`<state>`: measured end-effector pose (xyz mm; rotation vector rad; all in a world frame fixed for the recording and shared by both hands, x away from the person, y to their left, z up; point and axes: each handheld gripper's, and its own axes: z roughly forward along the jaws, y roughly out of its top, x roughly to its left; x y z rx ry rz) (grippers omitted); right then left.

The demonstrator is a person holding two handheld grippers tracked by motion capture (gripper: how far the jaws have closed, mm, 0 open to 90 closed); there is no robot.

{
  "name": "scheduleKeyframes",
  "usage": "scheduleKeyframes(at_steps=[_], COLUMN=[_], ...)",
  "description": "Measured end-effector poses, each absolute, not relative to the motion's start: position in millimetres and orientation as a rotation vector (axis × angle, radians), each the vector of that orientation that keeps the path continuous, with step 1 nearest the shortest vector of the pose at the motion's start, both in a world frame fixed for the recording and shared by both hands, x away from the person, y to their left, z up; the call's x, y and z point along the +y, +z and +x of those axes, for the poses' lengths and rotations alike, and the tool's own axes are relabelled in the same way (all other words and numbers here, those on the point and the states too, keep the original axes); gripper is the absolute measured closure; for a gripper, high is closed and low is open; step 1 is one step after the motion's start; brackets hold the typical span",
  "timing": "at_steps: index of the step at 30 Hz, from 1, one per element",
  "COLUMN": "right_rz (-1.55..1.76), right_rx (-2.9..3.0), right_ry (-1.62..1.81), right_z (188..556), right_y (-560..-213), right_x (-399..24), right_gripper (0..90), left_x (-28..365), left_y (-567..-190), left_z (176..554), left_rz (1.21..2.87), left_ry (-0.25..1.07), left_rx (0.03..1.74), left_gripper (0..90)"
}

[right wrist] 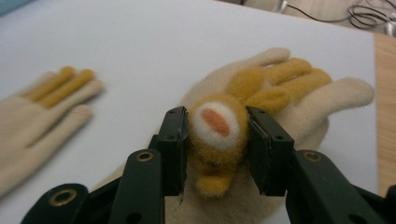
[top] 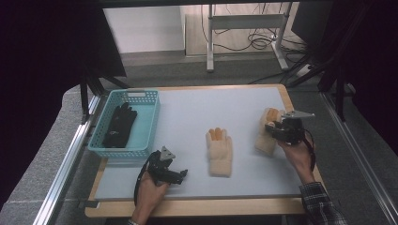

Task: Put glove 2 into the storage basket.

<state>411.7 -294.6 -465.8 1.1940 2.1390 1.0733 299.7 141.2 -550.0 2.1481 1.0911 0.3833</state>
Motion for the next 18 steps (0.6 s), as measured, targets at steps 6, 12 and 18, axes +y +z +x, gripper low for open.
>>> scheduleKeyframes(at_steps=[6, 12, 18], right_rz=[1.096, 0.999, 0.878], right_rx=[2.195, 2.269, 2.366], right_ry=[1.149, 1.217, 1.248], right_z=[390.5, 370.9, 353.5], right_y=[-450.1, -440.7, -440.4], right_x=[-271.2, -240.6, -200.6], right_gripper=[59.6, 59.5, 59.3], left_x=[141.3, 141.1, 141.2], left_y=[-550.0, -550.1, -550.1], left_z=[299.7, 299.7, 299.7], left_rz=[2.148, 2.145, 2.146], left_ry=[0.383, 0.385, 0.385], left_rx=[1.091, 1.092, 1.091], left_gripper=[1.2, 1.2, 1.2])
